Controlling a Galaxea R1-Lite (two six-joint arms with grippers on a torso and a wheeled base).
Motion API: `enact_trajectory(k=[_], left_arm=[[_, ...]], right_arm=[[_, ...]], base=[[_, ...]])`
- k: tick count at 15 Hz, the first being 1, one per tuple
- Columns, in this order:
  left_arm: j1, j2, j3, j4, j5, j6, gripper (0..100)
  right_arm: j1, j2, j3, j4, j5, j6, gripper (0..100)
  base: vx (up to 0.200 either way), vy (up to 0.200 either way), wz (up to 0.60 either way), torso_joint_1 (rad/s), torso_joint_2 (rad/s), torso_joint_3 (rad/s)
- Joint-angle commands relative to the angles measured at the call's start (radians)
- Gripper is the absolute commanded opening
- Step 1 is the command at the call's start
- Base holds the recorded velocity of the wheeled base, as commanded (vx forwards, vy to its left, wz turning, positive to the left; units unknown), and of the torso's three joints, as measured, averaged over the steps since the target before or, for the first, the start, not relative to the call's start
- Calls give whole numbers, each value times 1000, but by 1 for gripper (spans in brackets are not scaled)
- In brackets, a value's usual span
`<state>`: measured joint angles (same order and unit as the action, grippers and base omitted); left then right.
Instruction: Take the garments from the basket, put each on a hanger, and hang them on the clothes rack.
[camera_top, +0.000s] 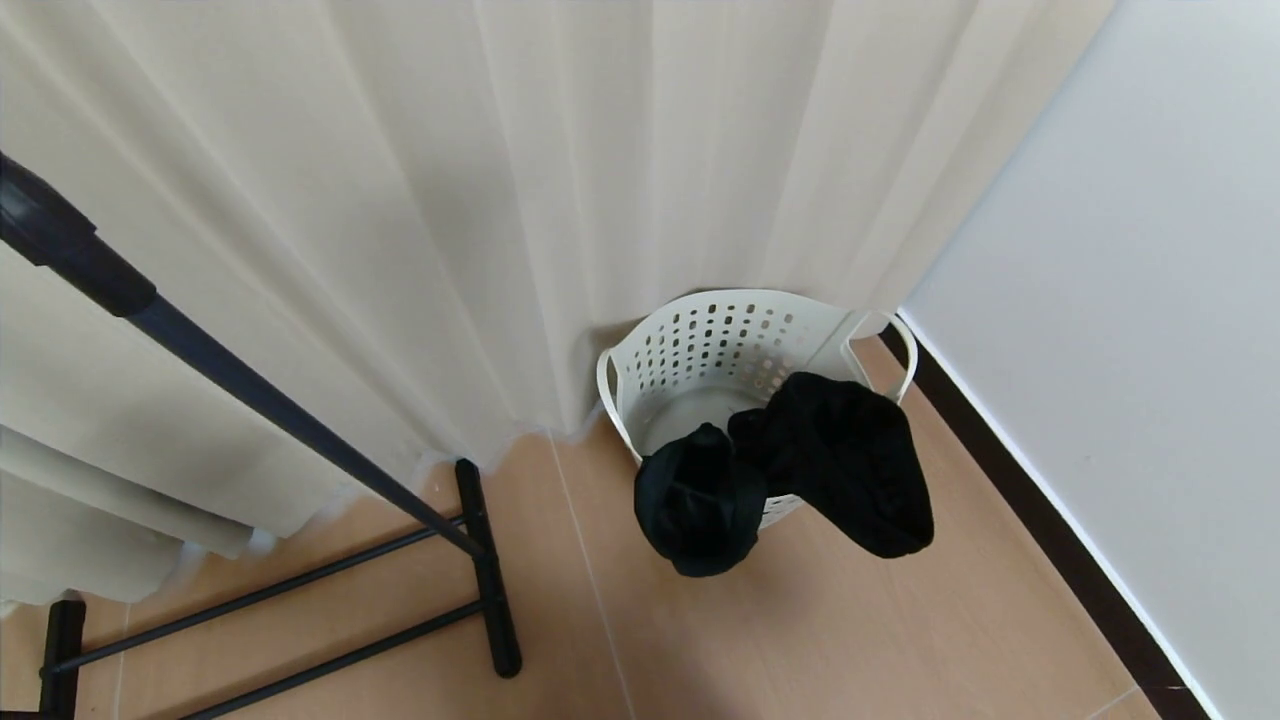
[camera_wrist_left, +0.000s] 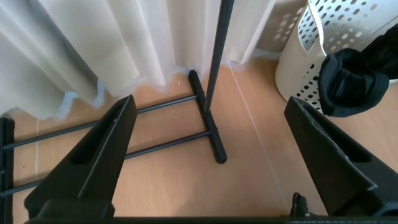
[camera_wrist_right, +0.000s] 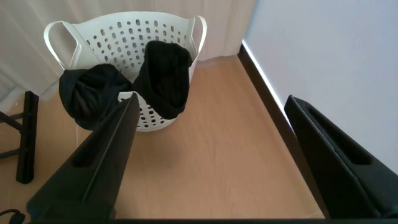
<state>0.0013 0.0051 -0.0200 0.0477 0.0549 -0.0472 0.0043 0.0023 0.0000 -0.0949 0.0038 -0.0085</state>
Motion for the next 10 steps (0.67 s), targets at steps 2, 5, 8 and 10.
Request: enact_trajectory(k=[2, 5, 8, 10], left_arm=[[0, 1, 0, 0, 0, 0, 100], [0, 1, 0, 0, 0, 0, 100], [0, 1, 0, 0, 2, -5, 100], [0, 1, 0, 0, 5, -3, 100]], right_arm=[[0, 1, 0, 1, 2, -8, 100], [0, 1, 0, 1, 2, -11, 100], [0, 2, 0, 12, 7, -27, 100], [0, 16, 0, 30, 5, -44, 100]], base=[[0, 0, 0, 0, 5, -198], [0, 0, 0, 4, 4, -201], [0, 0, 0, 1, 10, -194], [0, 0, 0, 2, 0, -154]])
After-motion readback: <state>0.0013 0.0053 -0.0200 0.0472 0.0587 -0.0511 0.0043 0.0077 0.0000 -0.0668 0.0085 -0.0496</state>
